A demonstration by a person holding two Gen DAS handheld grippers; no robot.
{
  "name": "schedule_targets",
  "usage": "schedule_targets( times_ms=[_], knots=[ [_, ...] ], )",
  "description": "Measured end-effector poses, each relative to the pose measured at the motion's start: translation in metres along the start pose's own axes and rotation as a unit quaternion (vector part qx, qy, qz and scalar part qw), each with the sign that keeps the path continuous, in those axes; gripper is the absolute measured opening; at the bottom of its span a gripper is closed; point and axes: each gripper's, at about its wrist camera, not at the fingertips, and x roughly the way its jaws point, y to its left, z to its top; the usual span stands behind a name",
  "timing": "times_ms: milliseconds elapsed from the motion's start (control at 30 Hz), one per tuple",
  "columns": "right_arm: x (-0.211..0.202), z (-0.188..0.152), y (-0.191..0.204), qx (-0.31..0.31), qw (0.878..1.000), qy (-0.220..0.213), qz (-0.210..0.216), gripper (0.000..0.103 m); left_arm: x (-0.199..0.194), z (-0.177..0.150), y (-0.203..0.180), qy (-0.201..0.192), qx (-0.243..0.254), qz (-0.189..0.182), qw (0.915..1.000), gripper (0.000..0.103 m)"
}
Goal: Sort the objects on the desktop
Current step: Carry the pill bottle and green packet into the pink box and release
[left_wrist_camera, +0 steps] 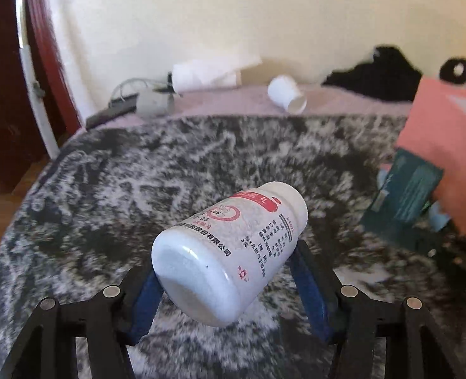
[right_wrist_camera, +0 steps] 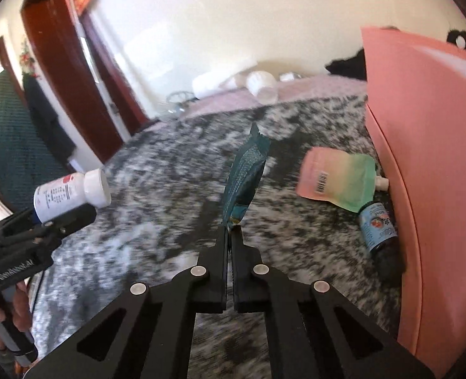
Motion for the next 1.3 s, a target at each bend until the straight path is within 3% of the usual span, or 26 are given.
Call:
schedule_targets(
  times_ms=[200, 233, 300, 400, 533, 767, 1000, 1167, 1200, 1233, 1267, 1300],
  knots=[
    [-0.055, 0.004, 0.024, 0.011, 0.998, -0.047, 0.032, 0.001, -0.045, -0.014, -0.005, -0.023, -0.056, -0.016, 0.998, 0.064],
    [-0.069, 0.005, 0.027, 0.011, 0.998, -0.061, 0.032, 0.001, -0.05, -0.018, -0.007, -0.028, -0.064, -0.02, 0.9974, 0.062],
    [-0.098, 0.007, 0.03, 0.01, 0.995, -0.091, 0.027, 0.001, -0.056, -0.026, -0.015, -0.034, -0.075, -0.026, 0.9963, 0.048],
    [-0.139, 0.005, 0.029, 0.01, 0.992, -0.129, 0.007, 0.001, -0.059, -0.038, -0.034, -0.036, -0.082, -0.031, 0.9955, 0.048],
    [-0.196, -0.012, 0.006, 0.024, 0.985, -0.168, -0.031, 0.001, -0.066, -0.032, -0.072, -0.058, -0.029, -0.045, 0.9969, 0.047],
    [-0.264, -0.03, -0.042, 0.052, 0.969, -0.219, -0.097, 0.001, -0.082, -0.016, -0.117, -0.085, -0.006, -0.097, 0.9916, 0.047],
    [-0.269, -0.032, -0.095, 0.111, 0.966, -0.207, -0.111, 0.001, -0.101, 0.004, -0.193, -0.114, 0.044, -0.177, 0.9765, 0.047],
    [-0.265, -0.034, -0.122, 0.145, 0.962, -0.197, -0.12, 0.002, -0.087, 0.002, -0.253, -0.1, 0.083, -0.199, 0.9712, 0.048],
    [-0.263, -0.034, -0.126, 0.153, 0.961, -0.194, -0.121, 0.008, -0.08, 0.0, -0.262, -0.087, 0.089, -0.199, 0.972, 0.048],
    [-0.262, -0.034, -0.132, 0.165, 0.96, -0.19, -0.124, 0.01, -0.077, -0.003, -0.268, -0.081, 0.096, -0.196, 0.9726, 0.054],
    [-0.26, -0.033, -0.138, 0.178, 0.958, -0.186, -0.126, 0.02, -0.074, -0.006, -0.273, -0.075, 0.102, -0.192, 0.9731, 0.064],
    [-0.258, -0.035, -0.143, 0.194, 0.956, -0.181, -0.124, 0.053, -0.072, -0.009, -0.278, -0.07, 0.108, -0.189, 0.9736, 0.088]
  ],
)
